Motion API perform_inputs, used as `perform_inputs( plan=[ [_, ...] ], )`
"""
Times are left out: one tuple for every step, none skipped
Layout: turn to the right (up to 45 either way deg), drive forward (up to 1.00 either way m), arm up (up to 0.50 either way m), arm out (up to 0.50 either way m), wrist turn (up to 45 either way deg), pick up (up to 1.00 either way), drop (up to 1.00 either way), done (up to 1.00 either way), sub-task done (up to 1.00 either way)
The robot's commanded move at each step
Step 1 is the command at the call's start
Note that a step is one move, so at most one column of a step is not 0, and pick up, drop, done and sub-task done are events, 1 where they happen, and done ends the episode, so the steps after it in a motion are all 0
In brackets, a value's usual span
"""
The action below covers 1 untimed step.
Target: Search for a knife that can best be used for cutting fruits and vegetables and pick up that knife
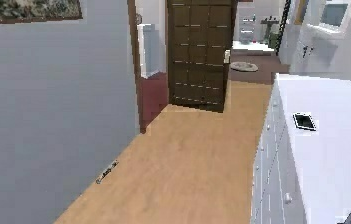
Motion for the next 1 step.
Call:
perform_inputs(
  plan=[
    [18.0,0.00,0.00,0.00,0.0,0.00,0.00,0.00,0.00]
  ],
)
